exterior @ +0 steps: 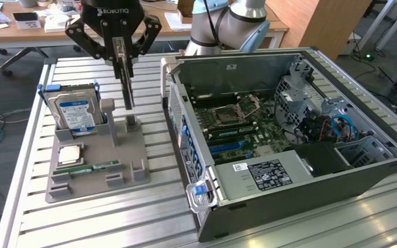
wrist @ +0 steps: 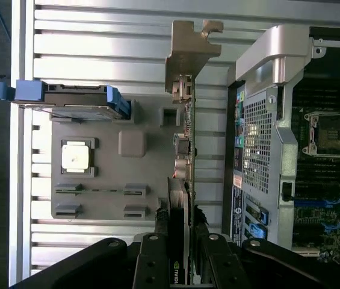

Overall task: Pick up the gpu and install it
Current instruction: 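Pick up the gpu and move the gpu toward the slot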

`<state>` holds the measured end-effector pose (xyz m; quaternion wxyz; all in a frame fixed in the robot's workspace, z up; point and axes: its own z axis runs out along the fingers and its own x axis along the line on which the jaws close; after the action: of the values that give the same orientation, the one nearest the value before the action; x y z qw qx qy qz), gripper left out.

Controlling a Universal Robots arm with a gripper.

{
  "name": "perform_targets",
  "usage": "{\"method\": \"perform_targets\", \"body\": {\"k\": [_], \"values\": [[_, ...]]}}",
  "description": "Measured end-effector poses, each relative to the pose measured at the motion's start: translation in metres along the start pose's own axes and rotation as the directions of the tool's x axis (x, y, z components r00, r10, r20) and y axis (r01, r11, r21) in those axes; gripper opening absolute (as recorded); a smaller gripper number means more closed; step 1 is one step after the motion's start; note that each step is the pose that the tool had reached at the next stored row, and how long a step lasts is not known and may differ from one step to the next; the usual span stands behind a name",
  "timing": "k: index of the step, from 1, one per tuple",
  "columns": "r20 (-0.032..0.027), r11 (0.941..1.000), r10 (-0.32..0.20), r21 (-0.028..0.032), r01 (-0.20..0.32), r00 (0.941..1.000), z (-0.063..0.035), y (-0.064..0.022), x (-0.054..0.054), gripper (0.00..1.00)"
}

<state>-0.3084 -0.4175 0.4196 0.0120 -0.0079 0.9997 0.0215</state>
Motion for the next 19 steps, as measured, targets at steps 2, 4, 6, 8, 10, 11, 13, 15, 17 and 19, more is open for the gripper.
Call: {"method": "perform_targets", "body": {"k": [2,4,6,8,10,11,13,15,17,19], "values": [[0.0000,1.0000,0.000,0.0000,0.000,1.0000,-0.0060,0.0004,0.000,0.26],[-0.0001,1.0000,0.000,0.0001,0.000,1.0000,-0.0105,0.0007,0.000,0.26],[0.0001,1.0000,0.000,-0.0001,0.000,1.0000,-0.0138,0.0009,0.000,0.26],[0.0000,1.0000,0.000,0.0000,0.000,1.0000,-0.0164,0.0010,0.000,0.26],[0.0001,1.0000,0.000,-0.0001,0.000,1.0000,-0.0175,0.0011,0.000,0.26],[0.0001,1.0000,0.000,-0.0001,0.000,1.0000,-0.0175,0.0011,0.000,0.26],[0.0001,1.0000,0.000,0.0000,0.000,1.0000,-0.0176,0.0011,0.000,0.26],[0.0000,1.0000,0.000,0.0000,0.000,1.0000,-0.0176,0.0011,0.000,0.26],[-0.0002,1.0000,0.000,0.0001,0.000,1.0000,-0.0177,0.0012,-0.001,0.26],[0.0001,1.0000,0.000,0.0000,0.000,1.0000,-0.0175,0.0011,-0.002,0.26]]}}
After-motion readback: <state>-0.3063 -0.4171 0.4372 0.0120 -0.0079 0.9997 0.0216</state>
